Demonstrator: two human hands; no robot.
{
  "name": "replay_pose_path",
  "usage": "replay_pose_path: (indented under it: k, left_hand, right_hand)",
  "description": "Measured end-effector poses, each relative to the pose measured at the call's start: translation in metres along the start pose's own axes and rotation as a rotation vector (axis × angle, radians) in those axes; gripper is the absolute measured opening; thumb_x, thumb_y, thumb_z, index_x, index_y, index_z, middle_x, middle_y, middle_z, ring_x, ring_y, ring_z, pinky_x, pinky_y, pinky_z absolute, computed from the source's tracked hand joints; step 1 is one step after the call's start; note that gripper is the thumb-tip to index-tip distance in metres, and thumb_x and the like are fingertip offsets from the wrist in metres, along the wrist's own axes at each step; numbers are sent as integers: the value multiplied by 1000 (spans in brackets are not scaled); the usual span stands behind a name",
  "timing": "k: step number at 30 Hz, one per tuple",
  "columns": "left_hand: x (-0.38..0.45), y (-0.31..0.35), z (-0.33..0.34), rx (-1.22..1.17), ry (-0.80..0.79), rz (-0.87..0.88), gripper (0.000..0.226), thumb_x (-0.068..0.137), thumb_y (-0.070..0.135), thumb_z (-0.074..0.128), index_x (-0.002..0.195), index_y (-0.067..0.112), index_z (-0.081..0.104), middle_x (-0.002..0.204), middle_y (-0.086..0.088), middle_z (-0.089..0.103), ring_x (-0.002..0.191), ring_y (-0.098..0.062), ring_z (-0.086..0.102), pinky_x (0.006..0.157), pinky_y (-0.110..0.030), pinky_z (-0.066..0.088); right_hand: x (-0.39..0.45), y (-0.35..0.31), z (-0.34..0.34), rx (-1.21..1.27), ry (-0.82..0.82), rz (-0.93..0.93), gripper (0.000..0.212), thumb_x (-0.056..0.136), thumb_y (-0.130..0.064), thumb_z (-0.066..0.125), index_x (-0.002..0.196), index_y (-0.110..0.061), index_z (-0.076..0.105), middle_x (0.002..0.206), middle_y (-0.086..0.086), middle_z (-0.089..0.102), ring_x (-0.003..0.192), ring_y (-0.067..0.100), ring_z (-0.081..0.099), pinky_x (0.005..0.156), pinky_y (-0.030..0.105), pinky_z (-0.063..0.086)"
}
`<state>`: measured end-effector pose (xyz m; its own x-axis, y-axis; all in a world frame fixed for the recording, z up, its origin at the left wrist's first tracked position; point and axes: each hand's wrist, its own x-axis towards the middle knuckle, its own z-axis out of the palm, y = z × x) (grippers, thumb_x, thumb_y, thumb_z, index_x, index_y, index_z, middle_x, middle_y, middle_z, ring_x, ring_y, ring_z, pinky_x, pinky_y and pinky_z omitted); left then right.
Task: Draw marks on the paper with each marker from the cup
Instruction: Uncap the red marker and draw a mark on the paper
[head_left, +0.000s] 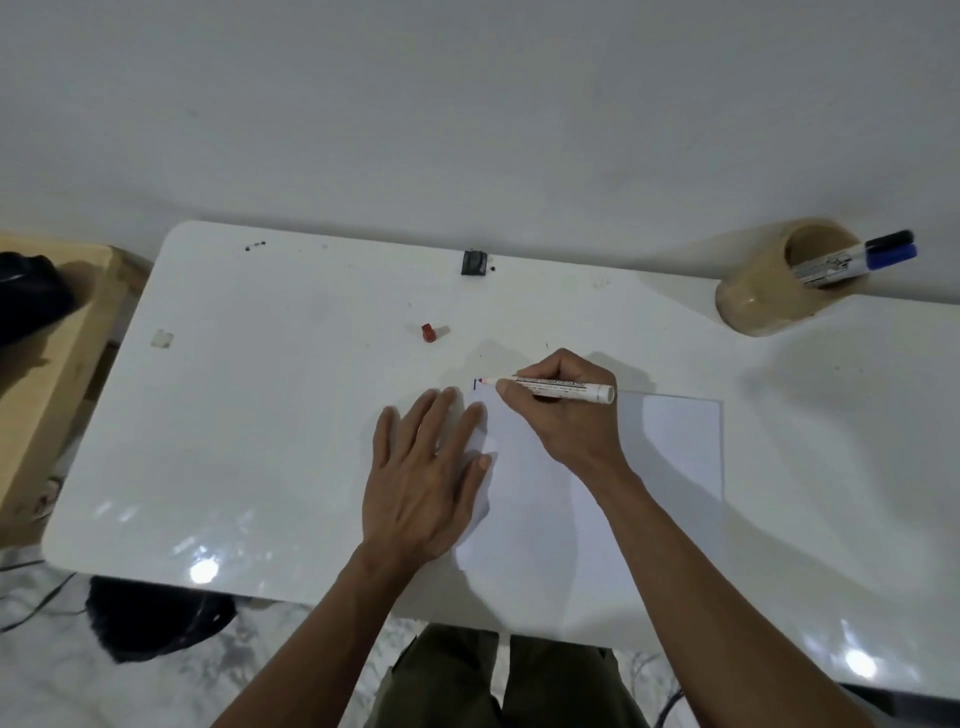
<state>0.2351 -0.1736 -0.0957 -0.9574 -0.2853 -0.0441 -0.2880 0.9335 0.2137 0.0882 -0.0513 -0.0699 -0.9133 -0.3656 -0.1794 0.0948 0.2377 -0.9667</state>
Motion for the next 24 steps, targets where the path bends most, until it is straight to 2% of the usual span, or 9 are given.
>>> replay_pose_path:
  k: [12,18,24]
  left_hand:
    - [1,0,8,60,121,-13,55,98,52,42,144,23,52,154,-7,48,146,-27,40,116,-63,25]
    - [1,0,9,54,156,-14,55,97,52,46,143,23,54,153,-7,49,146,-27,41,117,-62,25]
    - [2,1,10,50,184,-7,55,97,51,47,143,23,54,152,-7,50,145,-27,42,116,-62,26]
  right_hand:
    - [4,14,7,-80,31,-42,22,75,-13,88,69,-5,68,67,0,73,56,10,64,54,23,50]
    - [5,14,7,-106,35,-46,22,74,-15,89,70,-6,69,69,4,74,58,14,66,54,25,51]
    - [6,12,8,-124,38,-47,23,75,-14,89,69,-5,68,70,3,74,59,13,66,54,20,50]
